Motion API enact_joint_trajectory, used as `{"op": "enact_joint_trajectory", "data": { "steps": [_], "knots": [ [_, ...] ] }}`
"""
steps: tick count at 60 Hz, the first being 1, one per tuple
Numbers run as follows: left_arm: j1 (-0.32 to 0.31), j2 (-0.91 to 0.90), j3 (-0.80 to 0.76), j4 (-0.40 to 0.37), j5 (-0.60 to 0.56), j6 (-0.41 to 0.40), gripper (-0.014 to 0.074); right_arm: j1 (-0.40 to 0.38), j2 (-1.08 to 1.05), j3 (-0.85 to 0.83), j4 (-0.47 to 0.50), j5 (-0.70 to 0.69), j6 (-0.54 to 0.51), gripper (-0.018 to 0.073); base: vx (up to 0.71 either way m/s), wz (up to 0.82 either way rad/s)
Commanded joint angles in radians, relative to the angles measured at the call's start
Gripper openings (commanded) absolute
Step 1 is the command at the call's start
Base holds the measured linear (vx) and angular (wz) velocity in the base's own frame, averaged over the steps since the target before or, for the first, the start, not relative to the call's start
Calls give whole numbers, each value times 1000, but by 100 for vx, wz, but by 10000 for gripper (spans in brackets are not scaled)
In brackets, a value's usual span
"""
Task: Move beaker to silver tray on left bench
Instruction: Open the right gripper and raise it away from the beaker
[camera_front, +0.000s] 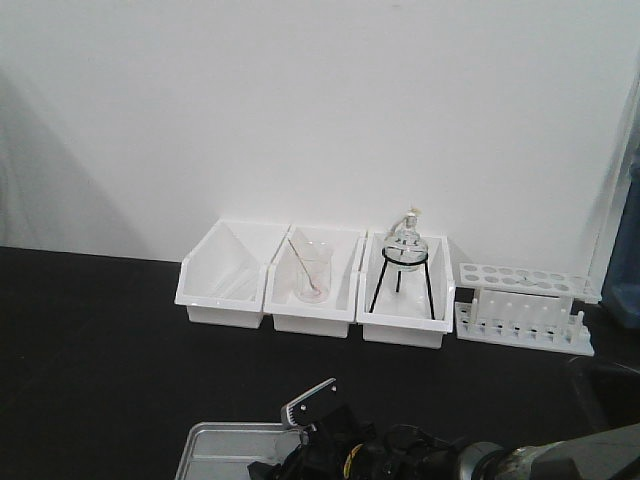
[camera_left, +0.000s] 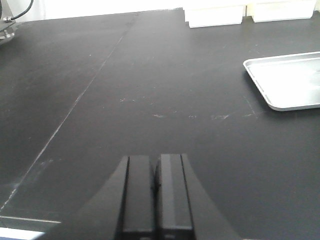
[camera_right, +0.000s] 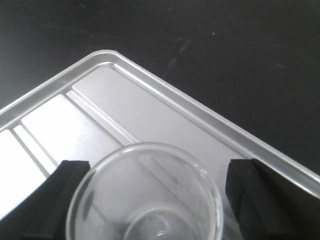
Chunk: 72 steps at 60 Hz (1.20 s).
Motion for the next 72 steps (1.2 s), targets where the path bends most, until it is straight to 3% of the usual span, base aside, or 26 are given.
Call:
{"op": "enact_joint_trajectory", "data": {
  "steps": [1, 29, 39, 46, 62, 72],
  "knots": [
    [-5, -7, 20, -3, -76, -2, 1, -2, -89, -25, 15, -60, -22, 592, 0, 0],
    [-5, -7, 20, -3, -76, -2, 1, -2, -355, -20, 19, -44, -13, 578, 0, 0],
    [-5, -7, 20, -3, -76, -2, 1, -2, -532, -19, -7, 141, 29, 550, 0, 0],
    [-5, -7, 20, -3, -76, -2, 1, -2, -674, -1, -39, 289, 41, 497, 0, 0],
    [-5, -7, 20, -3, -76, -2, 1, 13, -1058, 316, -27, 296, 67, 284, 0, 0],
    [-5, -7, 20, -3, -76, -2, 1, 13, -1227, 471, -28, 299, 65, 211, 0, 0]
  ]
}}
